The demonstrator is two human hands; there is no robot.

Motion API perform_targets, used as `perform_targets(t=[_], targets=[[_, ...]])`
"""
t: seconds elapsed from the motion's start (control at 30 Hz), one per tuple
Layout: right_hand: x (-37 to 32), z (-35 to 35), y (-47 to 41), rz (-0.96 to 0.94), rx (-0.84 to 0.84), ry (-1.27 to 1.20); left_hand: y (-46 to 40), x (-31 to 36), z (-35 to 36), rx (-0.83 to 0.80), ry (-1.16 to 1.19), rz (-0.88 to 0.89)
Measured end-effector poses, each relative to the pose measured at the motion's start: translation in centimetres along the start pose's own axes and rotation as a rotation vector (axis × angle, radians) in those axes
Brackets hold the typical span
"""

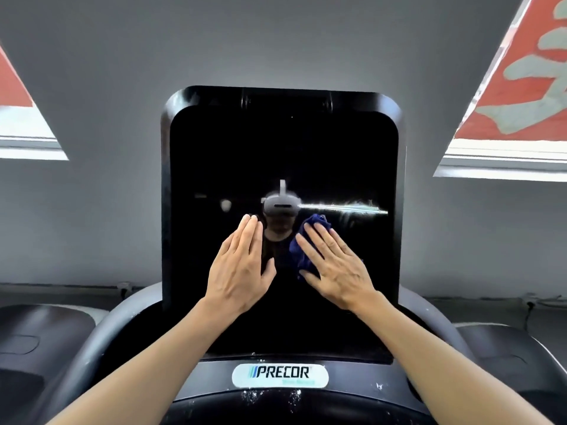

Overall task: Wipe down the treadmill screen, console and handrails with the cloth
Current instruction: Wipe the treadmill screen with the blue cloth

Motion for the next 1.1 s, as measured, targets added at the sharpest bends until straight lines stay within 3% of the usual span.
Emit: perform_targets(t=[0.2,0.33,0.67,0.9,1.1], targets=[[8.5,-2.1,-2.3,0.557,0.1,-0.096,1.9,-1.5,-0.4,-0.011,-0.01,-0.009],[6.5,-2.2,-5.2,0.685,0.149,-0.181,3.0,-3.6,-1.0,-0.018,-0.031,-0.069],[-6.1,-3.5,-16.9,0.214,0.122,-0.121,10.2,-10.6,0.9,-0.115,-0.105,-0.361],[-16.0,-0.5,-12.9,-0.135,0.058,-0.139,15.2,-11.9,2.5,-0.281,0.006,-0.329],[-21.3,1.8,-7.5,-0.319,0.061,-0.172,15.7,-12.3,2.8,-0.29,-0.006,-0.287]])
Point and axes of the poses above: each hand's wrist, its own y-axis away from the middle knuckle, its own z-axis out of the palm, x = y × z, the point moved 4 cm from there along -y, towards the middle knuckle, and after that the axes turned 5 degrees about y, right-handed, at the moved point
